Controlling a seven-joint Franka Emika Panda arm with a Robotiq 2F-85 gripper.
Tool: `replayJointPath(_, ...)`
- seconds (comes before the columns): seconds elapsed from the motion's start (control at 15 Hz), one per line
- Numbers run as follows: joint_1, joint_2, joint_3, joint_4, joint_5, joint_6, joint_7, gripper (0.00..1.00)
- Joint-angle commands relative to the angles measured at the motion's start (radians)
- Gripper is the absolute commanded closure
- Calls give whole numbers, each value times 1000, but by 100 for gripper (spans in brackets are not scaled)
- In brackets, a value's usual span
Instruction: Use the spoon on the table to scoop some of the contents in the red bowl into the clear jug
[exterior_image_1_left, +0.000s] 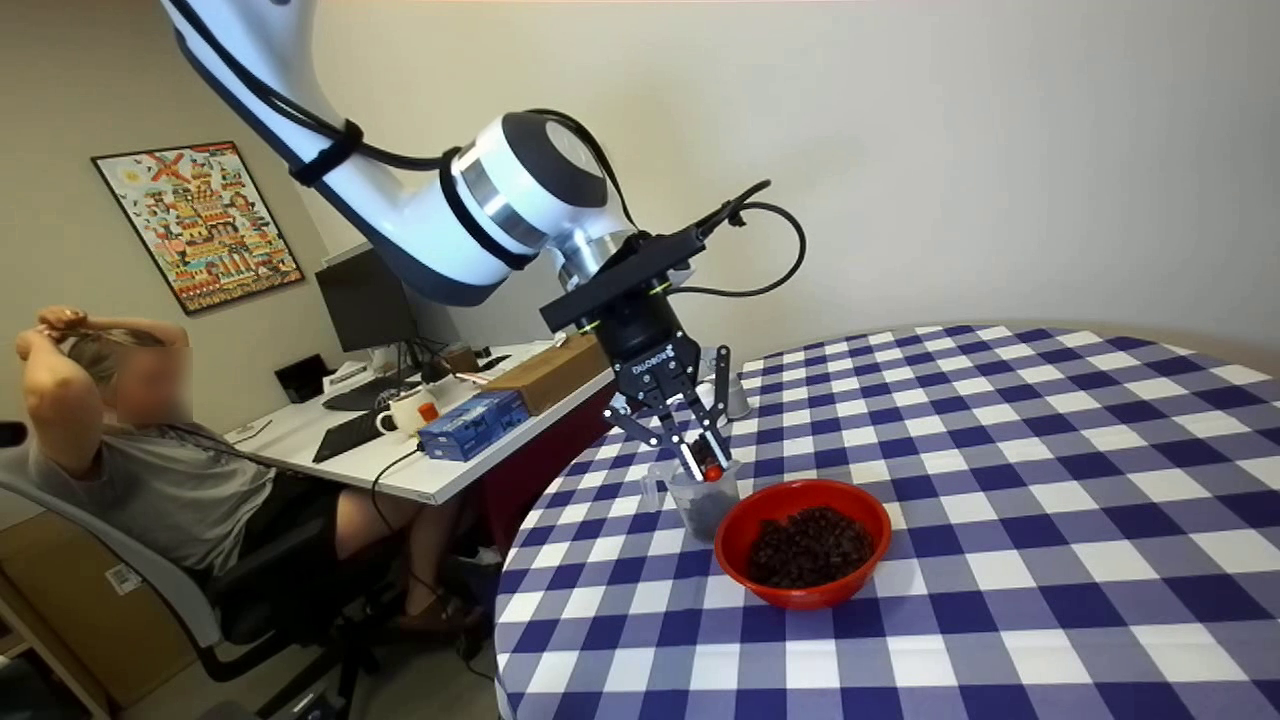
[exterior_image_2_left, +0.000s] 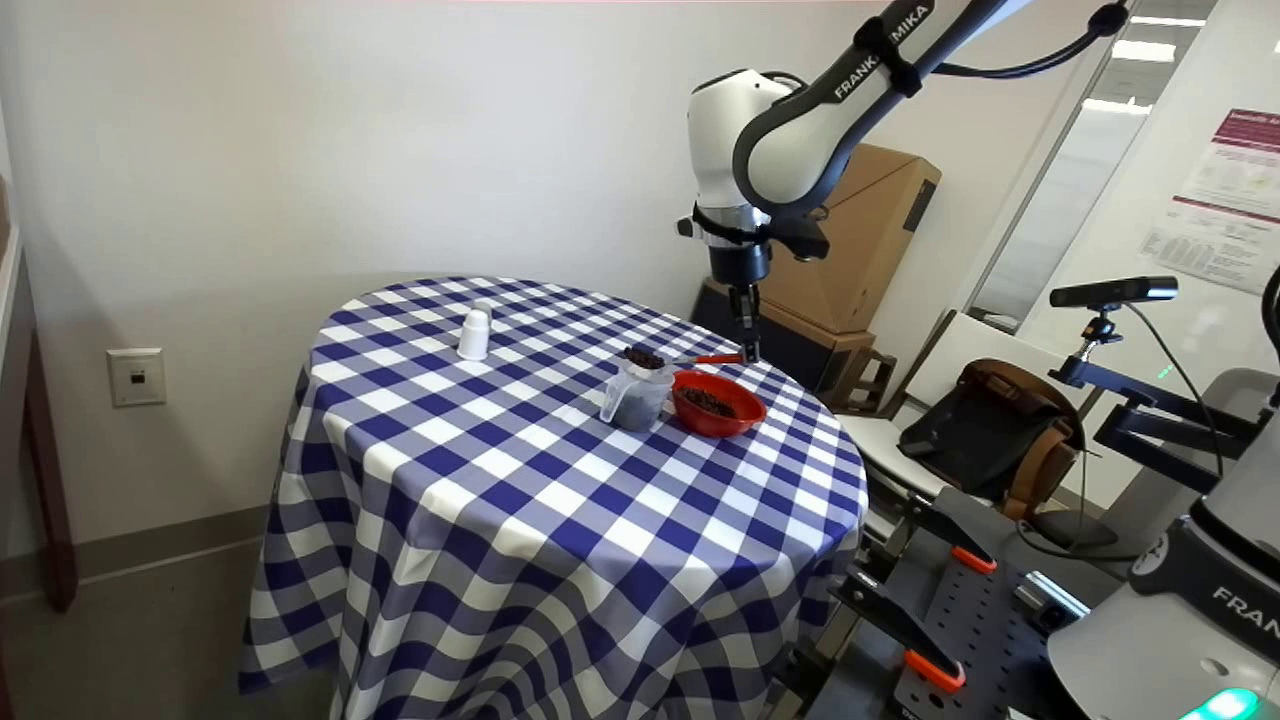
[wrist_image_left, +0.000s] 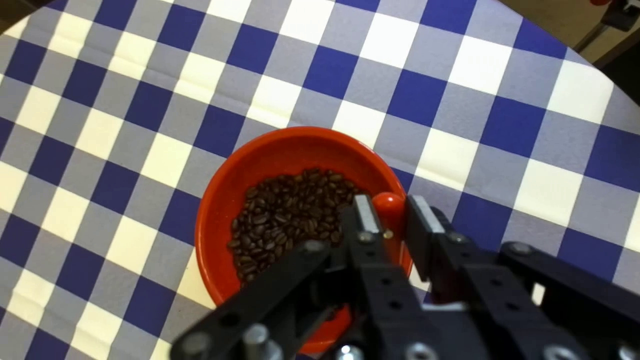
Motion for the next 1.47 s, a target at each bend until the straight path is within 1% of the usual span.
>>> replayJointPath(0.0,21,-48,-18,-58,-65,39,43,93)
replayJointPath(1.0,19,-104,-22,-131,-182,92,126,93)
replayJointPath(1.4,18,-125,-32,-157,-297,149,178,93)
